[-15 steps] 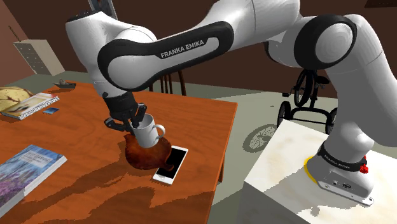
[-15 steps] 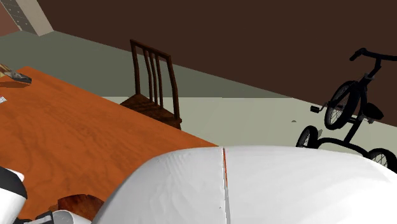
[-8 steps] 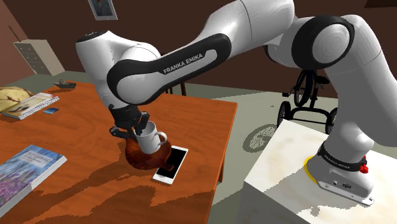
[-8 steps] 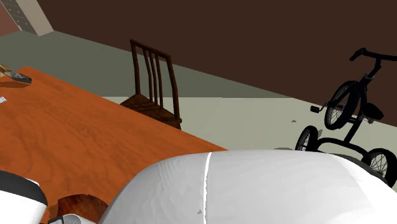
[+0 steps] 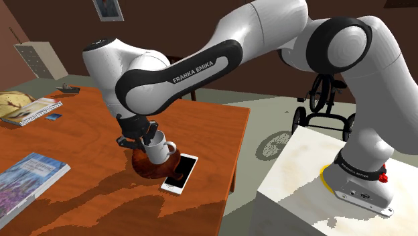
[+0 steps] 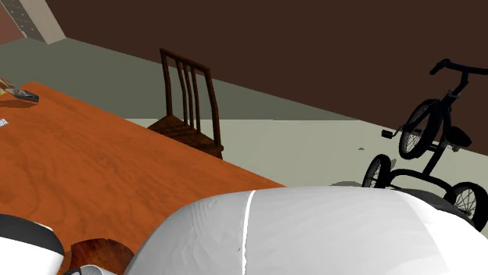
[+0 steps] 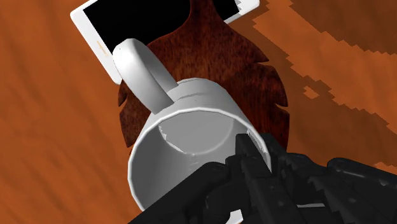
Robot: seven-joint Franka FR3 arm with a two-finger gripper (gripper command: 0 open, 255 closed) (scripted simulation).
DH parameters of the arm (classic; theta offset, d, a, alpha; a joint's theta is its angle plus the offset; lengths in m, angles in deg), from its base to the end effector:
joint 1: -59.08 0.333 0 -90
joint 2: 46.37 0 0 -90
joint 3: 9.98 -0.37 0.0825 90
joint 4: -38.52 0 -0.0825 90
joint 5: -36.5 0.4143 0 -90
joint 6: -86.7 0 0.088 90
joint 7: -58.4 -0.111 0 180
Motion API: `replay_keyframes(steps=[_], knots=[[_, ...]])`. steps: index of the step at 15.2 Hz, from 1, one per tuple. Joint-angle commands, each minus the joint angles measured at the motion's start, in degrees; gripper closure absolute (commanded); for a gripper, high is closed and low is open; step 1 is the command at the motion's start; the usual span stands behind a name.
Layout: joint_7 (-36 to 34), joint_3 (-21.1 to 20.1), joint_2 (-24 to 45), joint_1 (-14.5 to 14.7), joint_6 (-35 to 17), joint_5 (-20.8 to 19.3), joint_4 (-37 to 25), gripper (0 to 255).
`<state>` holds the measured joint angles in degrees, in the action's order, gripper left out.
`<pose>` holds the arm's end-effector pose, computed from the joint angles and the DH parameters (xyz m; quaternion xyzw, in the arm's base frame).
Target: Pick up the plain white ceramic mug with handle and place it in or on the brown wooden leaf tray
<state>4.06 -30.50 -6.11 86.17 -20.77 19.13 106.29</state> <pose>0.6206 0.5177 0.4219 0.9978 -0.0564 0.0337 0.0084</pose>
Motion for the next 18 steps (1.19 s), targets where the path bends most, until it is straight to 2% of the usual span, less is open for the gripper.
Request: replay_keyframes(steps=[1,2,7,11,18], knots=[[0.0,0.0,0.0,0.0,0.0,0.0,0.0,255],[0.0,0.0,0.0,0.0,0.0,0.0,0.0,0],[0.0,0.0,0.0,0.0,0.0,0.0,0.0,0],[0.7,-0.3,-0.9,0.9,6.6,0.5,-5.8,0],[0.7,-0.3,-0.9,0.9,6.6,0.5,-5.8,0]])
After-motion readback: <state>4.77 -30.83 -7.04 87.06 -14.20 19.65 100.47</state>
